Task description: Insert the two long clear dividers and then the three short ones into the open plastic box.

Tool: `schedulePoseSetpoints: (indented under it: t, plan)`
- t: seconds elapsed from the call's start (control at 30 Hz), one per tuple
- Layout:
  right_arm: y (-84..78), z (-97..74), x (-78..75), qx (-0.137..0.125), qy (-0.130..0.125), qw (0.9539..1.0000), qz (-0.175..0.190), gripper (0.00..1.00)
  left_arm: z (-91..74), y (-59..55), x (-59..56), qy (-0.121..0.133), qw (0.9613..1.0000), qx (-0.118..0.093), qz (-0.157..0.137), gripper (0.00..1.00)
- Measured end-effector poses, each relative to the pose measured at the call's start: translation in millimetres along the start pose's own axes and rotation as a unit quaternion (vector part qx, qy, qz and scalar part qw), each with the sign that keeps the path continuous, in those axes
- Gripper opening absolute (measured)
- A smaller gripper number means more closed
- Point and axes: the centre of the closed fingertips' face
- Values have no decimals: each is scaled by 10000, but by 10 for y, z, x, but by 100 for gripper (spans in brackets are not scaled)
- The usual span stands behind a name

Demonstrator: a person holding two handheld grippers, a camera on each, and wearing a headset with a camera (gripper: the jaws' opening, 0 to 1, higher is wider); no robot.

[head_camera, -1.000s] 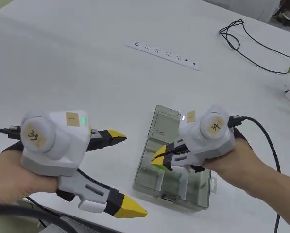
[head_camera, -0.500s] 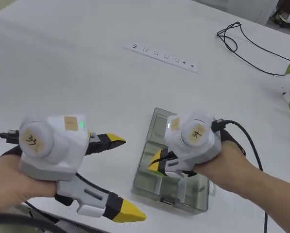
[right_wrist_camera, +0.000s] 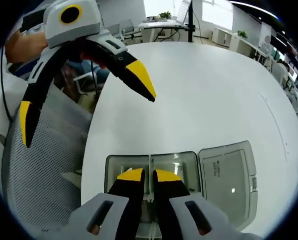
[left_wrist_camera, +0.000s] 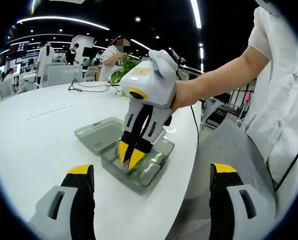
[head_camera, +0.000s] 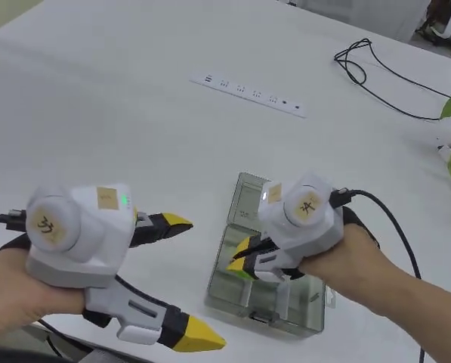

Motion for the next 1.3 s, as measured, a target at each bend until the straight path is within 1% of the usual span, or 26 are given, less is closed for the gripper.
schedulePoseSetpoints:
  t: [0.1,0.23,0.37,0.5,0.63,0.83,0.97,1.13,1.3]
  plan:
    - [39,-62,5,-110,-38,9999,37,10,-4,8,-3,11,10000,-2,11,98]
    - [118,-174,1,-400,-55,9989,229,14,-7,14,-17,18,10000,18,36,98]
    - [192,-304,-4,-688,-96,9967,409,17,-6,26,-43,19,10000,21,44,98]
    - [229,-440,-18,-898,-180,9945,514,21,-13,49,-63,27,10000,13,66,98]
    - [220,-558,-21,-1038,-237,9926,590,24,-22,65,-82,31,10000,3,68,98]
    - [140,-747,-10,-1189,-346,9899,690,29,-31,73,-97,47,10000,20,84,98]
    - [39,-859,-2,-1228,-448,9885,758,33,-26,83,-116,28,9999,31,111,98]
    - [-103,-985,6,-1217,-567,9874,832,36,-24,104,-137,1,9999,29,131,98]
    - [-304,-1121,10,-1124,-678,9874,886,41,-27,119,-153,-24,9999,32,163,98]
Point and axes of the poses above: the centre of the closed fingertips' face, and the gripper's own axes: z roughly forward along the fingers, x roughly to its left, y roughly out of its top, and after that the axes turned 4 degrees about y, right-handed
